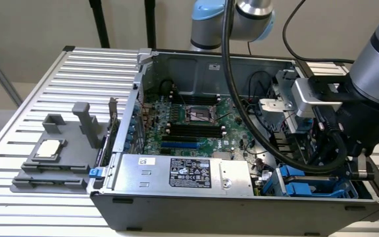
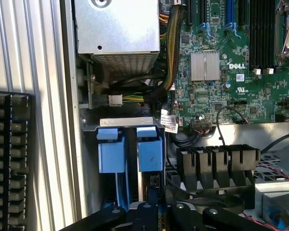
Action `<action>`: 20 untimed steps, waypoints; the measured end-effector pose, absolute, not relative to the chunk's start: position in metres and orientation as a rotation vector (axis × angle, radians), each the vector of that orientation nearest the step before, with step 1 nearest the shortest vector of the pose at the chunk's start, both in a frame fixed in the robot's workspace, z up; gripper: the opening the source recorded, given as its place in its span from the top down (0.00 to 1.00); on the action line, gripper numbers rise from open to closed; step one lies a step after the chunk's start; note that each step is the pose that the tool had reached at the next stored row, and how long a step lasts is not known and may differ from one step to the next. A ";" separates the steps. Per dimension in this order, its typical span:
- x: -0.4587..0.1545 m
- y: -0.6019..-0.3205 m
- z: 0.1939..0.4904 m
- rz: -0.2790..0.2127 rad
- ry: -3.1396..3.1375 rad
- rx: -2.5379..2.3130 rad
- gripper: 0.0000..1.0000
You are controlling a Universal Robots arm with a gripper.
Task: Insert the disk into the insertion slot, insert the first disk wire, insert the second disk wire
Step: 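Insert the second disk wire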
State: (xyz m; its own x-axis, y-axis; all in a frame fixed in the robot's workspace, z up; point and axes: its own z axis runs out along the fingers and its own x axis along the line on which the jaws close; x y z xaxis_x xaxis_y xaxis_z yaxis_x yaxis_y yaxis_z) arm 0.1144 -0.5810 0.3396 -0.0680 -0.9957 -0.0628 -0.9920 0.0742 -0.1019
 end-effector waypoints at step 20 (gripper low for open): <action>0.114 -0.579 0.334 -0.046 2.214 -2.061 0.82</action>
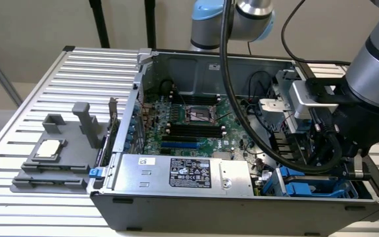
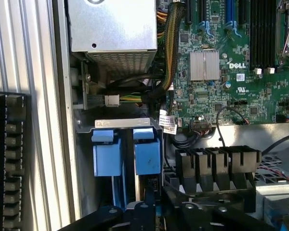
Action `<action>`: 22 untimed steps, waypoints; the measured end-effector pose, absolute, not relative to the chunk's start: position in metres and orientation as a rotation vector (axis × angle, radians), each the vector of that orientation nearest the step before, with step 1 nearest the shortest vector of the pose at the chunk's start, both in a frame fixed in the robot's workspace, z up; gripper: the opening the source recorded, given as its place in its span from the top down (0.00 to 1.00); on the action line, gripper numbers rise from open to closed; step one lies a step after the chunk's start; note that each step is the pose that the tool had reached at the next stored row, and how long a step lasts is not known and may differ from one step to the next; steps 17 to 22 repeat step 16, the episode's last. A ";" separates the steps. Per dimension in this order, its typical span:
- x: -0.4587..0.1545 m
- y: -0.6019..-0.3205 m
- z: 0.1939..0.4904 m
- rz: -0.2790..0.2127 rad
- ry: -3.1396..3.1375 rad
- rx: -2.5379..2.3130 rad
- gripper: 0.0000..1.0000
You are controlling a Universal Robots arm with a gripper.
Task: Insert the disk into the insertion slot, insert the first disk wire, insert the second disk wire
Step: 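Insert the second disk wire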
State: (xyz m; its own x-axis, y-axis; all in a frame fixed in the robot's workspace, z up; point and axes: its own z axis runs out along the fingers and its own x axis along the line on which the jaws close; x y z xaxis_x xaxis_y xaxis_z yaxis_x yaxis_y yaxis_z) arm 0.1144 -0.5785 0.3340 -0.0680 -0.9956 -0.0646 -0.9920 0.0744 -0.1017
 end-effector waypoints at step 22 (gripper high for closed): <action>0.095 -0.581 0.353 -0.048 2.213 -2.061 0.75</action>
